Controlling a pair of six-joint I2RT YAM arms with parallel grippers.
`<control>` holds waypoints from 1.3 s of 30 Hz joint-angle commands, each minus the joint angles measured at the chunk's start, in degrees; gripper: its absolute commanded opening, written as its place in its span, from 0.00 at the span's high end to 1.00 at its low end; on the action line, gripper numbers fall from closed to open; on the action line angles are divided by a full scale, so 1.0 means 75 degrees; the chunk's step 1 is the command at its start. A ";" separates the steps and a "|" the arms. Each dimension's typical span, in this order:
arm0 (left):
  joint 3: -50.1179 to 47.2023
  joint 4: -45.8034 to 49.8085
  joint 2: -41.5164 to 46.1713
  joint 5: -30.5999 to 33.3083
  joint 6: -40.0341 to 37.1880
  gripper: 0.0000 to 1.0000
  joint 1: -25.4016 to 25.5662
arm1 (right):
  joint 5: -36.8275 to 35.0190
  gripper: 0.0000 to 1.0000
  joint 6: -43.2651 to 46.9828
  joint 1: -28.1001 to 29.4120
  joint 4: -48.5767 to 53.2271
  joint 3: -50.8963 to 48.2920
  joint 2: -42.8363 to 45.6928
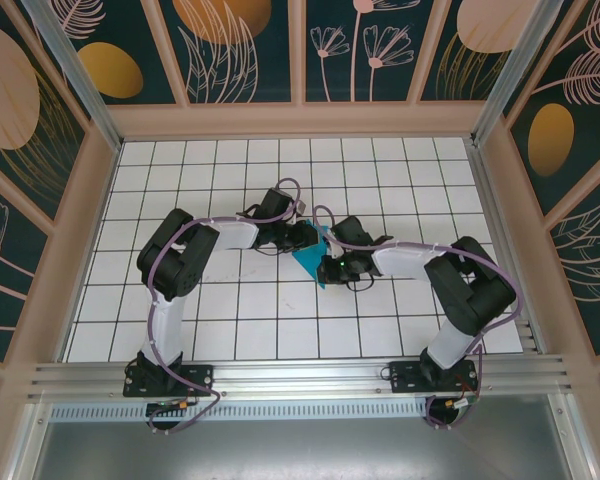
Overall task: Fold a paper plane with a square sheet of paper (fold left side to right side)
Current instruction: Fourth fold the wing at the center of the table.
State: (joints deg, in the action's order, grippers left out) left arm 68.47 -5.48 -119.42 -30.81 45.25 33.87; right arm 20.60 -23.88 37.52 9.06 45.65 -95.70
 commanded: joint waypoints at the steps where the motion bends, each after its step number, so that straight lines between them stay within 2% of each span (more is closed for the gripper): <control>1: -0.0127 0.0742 -0.0497 0.0591 -0.0222 0.76 0.0010 | 0.0031 0.90 0.0156 0.0211 0.1530 -0.0360 0.0070; 17: -0.0163 0.0730 -0.0417 0.0599 -0.0227 0.77 0.0014 | 0.0086 0.90 0.0289 0.0210 0.1887 -0.0157 0.0636; 25: -0.0175 0.0721 -0.0366 0.0584 -0.0204 0.77 0.0010 | 0.0699 0.89 -0.0068 -0.0252 0.0985 0.0051 0.1599; 33: -0.0199 0.0707 -0.0341 0.0566 -0.0197 0.76 0.0015 | 0.0446 0.89 -0.0472 -0.0191 -0.0480 0.0183 0.0727; 39: -0.0199 0.0707 -0.0335 0.0558 -0.0198 0.77 0.0018 | 0.0052 0.89 -0.0254 -0.0134 -0.0498 0.0429 -0.0035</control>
State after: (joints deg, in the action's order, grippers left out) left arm 68.49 -5.39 -119.42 -30.81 45.25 33.89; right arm 22.70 -25.93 36.10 6.98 47.33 -94.41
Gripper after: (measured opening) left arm 0.234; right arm 0.107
